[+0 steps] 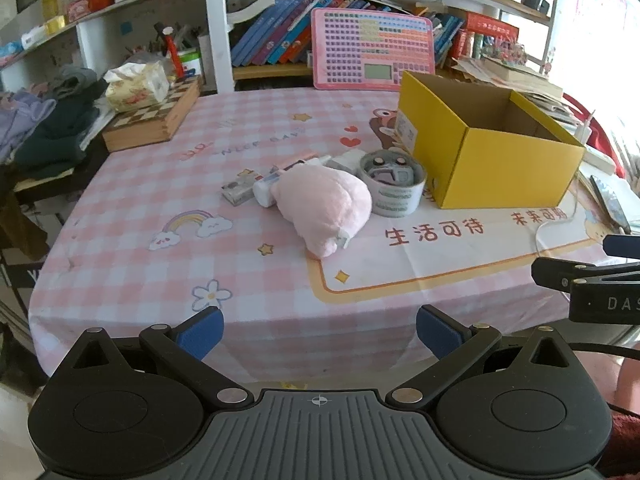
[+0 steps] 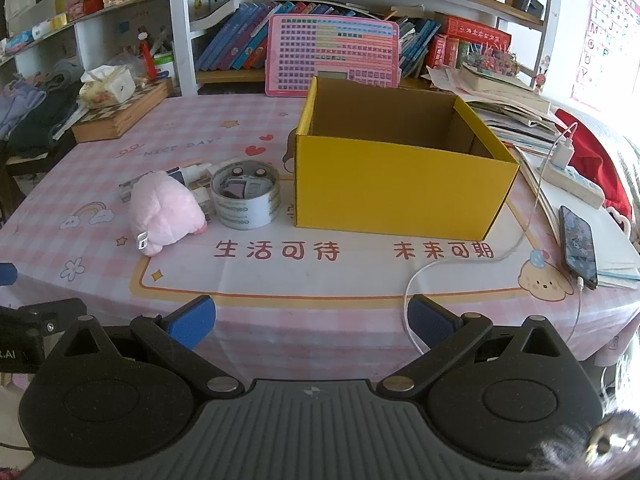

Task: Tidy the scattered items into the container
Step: 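Move the left tool toward the pink plush pig while the right tool approaches the tape roll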

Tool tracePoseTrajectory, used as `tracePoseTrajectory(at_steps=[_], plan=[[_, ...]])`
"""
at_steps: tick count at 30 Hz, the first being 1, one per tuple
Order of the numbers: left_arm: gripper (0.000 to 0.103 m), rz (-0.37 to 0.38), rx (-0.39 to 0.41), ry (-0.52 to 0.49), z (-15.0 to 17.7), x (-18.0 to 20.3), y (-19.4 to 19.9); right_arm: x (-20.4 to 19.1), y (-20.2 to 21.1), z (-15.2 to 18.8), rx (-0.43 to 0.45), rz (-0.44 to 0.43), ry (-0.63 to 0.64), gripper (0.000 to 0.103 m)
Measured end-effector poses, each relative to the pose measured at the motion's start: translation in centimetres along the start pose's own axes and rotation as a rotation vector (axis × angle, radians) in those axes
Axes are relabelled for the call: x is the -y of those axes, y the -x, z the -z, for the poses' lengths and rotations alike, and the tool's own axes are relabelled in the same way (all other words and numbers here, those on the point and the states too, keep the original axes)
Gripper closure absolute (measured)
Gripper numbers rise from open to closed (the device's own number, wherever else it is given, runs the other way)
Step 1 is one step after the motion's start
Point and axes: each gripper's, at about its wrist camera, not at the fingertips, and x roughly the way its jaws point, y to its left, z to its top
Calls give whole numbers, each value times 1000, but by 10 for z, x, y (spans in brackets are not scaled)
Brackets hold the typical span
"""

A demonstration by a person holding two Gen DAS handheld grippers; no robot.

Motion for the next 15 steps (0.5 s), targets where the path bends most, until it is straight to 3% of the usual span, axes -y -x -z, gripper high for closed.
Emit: tracePoseTrajectory(at_steps=[15], plan=[[0, -10, 19, -49, 0, 0, 1, -6, -5, -2, -7, -18, 14, 0]])
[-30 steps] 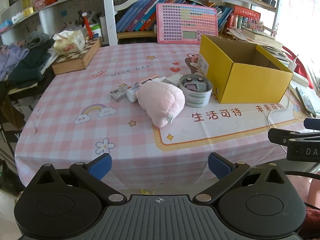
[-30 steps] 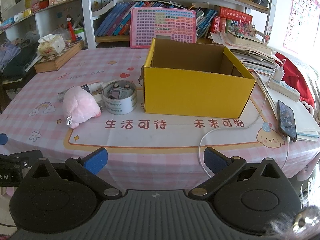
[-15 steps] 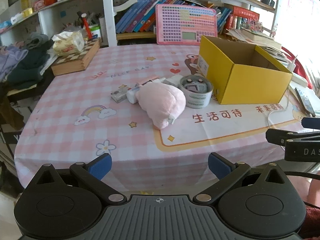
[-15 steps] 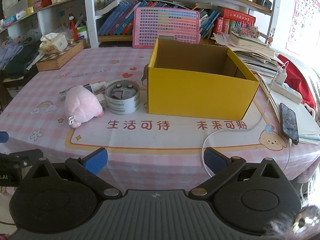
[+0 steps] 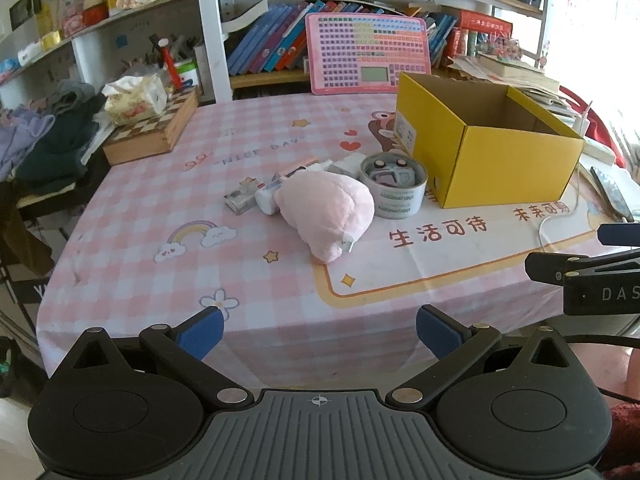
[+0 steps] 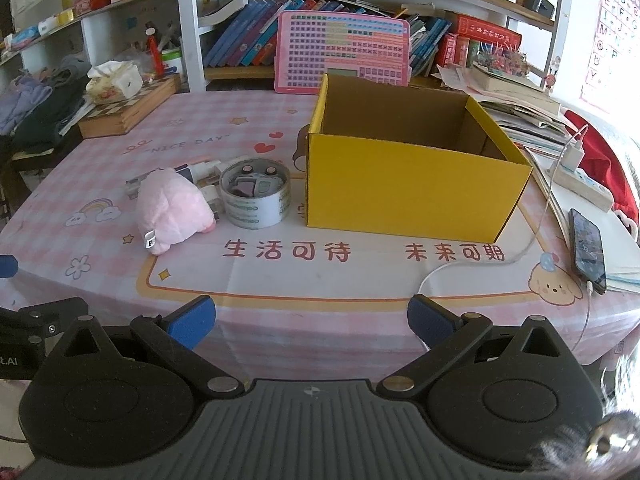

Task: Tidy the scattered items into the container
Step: 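Move the left tool toward the pink plush pig while the right tool approaches the tape roll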

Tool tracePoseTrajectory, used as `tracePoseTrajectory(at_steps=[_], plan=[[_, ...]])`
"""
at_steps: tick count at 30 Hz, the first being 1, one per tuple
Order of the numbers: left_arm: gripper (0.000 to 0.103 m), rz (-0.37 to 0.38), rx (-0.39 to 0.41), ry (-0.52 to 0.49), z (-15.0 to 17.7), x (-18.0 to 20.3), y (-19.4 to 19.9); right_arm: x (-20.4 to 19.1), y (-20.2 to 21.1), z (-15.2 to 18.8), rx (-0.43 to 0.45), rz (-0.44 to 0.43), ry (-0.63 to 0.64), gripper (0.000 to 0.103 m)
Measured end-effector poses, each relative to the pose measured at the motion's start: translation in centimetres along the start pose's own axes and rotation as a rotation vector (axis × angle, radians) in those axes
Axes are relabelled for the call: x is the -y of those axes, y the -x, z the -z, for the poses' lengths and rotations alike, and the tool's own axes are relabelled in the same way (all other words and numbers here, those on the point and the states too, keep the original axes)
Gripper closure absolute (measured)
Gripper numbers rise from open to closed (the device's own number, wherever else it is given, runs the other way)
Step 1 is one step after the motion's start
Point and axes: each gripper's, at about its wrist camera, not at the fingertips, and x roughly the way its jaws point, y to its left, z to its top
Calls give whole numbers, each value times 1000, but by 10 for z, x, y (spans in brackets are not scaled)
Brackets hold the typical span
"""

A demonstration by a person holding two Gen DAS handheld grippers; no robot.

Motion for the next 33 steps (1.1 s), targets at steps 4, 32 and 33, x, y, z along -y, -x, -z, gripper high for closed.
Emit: tracePoseTrajectory(at_steps=[4, 32, 33], plan=[[0, -9, 6, 1, 1, -3, -1, -2, -1, -1, -1, -14, 8, 0], [0, -28, 91, 54, 6, -30, 0, -28, -22, -15, 38, -93, 128, 6], [0, -37, 116, 56, 7, -30, 1, -28, -23, -15, 37, -96, 128, 6]])
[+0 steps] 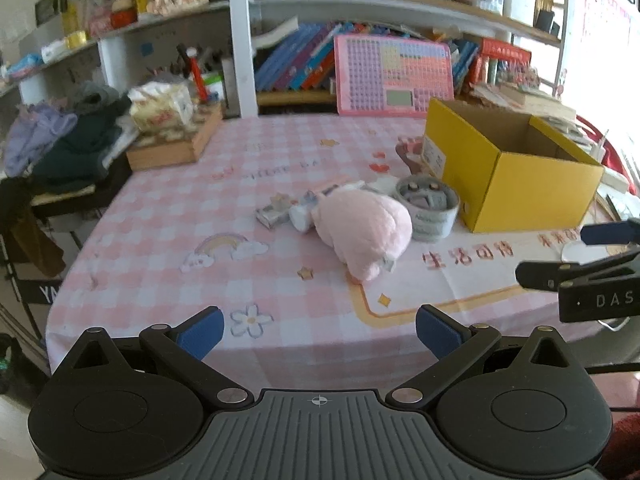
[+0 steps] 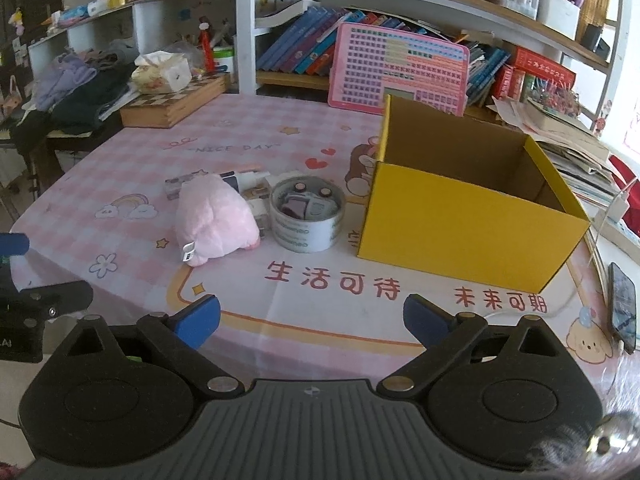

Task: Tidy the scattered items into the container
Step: 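Move the left tool toward the pink plush pig while the right tool approaches the tape roll, then grasp the pink plush pig with the left tool while the right tool grasps the clear tape roll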

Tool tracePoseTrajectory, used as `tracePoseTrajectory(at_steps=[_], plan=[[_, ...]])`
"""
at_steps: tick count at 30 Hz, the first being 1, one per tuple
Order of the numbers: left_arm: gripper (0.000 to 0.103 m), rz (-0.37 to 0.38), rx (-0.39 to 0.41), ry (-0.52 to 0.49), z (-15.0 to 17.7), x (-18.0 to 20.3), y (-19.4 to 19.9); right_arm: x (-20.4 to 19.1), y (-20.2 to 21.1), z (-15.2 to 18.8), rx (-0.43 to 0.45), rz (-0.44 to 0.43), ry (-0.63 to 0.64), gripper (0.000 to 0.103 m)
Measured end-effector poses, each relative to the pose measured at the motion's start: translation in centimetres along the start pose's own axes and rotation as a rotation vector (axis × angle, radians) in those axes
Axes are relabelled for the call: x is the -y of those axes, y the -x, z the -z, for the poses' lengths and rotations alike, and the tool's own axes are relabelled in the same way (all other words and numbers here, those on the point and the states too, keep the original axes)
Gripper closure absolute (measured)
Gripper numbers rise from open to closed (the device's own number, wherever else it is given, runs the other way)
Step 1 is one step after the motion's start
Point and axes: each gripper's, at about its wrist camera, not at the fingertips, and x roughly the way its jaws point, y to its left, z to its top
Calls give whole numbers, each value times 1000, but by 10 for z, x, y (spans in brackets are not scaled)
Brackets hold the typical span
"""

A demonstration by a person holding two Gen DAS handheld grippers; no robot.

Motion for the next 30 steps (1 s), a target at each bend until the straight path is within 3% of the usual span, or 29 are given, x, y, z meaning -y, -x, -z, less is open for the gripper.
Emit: tracePoseTrajectory(at_steps=[5, 11, 18, 30], plan=[[0, -32, 95, -10, 4, 4, 3, 1, -1, -2, 7, -7, 2, 8], [0, 25, 120, -12, 5, 10, -2, 3, -6, -7, 6, -27, 20, 21], [0, 94, 58, -8, -10, 16, -18, 5, -23, -18, 3, -99, 57, 32], [0, 52, 8, -84, -24, 34, -62, 10, -60, -43, -34, -154, 95, 32]])
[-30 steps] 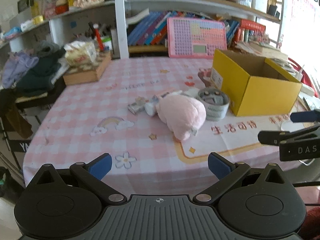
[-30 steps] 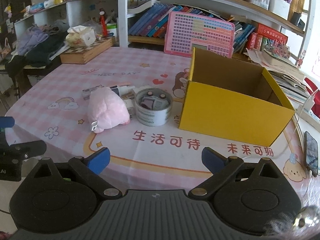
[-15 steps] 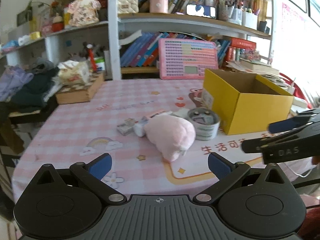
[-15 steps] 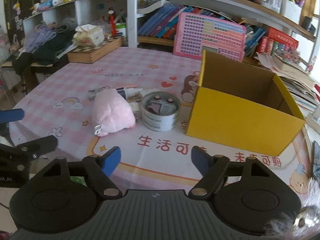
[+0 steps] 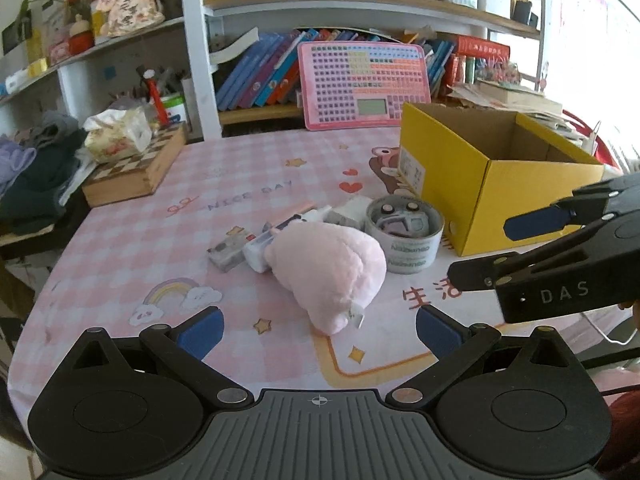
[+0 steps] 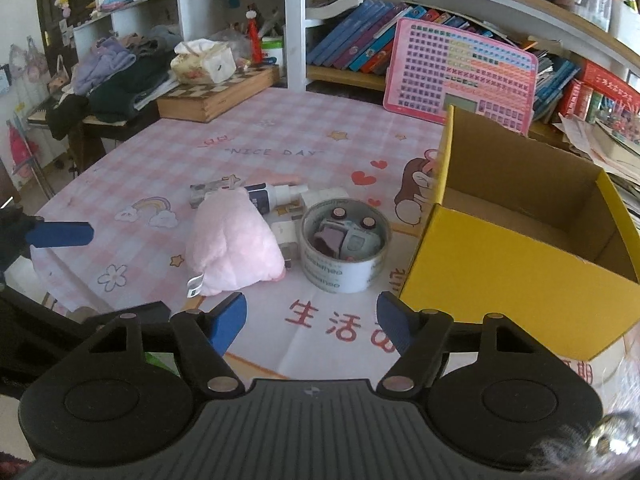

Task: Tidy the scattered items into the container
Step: 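Grasp the pink plush pig with the left tool while the right tool grasps the clear tape roll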

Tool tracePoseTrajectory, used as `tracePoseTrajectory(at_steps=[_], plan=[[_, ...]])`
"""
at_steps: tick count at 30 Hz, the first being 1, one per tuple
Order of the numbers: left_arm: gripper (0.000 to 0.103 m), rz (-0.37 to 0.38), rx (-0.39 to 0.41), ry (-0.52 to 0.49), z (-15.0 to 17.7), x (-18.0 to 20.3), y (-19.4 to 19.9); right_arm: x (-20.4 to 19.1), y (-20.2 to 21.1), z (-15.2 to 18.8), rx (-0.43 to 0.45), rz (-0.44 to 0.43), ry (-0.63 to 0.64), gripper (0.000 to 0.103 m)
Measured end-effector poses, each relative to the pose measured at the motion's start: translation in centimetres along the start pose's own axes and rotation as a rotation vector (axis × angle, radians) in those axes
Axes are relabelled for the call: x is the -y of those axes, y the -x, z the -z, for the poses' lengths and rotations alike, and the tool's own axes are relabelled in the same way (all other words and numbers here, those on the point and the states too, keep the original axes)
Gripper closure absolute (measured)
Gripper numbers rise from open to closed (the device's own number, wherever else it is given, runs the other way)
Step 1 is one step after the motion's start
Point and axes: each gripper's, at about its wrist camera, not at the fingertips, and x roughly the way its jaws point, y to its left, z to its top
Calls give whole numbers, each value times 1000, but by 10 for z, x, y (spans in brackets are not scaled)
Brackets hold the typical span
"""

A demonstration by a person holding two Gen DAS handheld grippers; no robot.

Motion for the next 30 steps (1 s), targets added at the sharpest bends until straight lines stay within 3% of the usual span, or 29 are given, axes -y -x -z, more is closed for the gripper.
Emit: tracePoseTrajectory(at_steps=[8, 15, 23, 28, 30], plan=[[1, 4, -1, -49, -7, 13, -35, -1, -24, -21, 10, 19, 44, 32], [1, -10, 46, -70, -16, 19, -63, 1, -44, -32, 1, 38, 44, 33], [1, -12, 11, -54, -20, 17, -88, 5, -51, -34, -4, 49, 40, 30], [13, -5, -47, -15, -15, -6, -89, 8, -59, -34, -27, 54, 19, 26], [25, 20, -60, -8, -12, -13, -85, 6, -64, -32, -47, 58, 28, 25]])
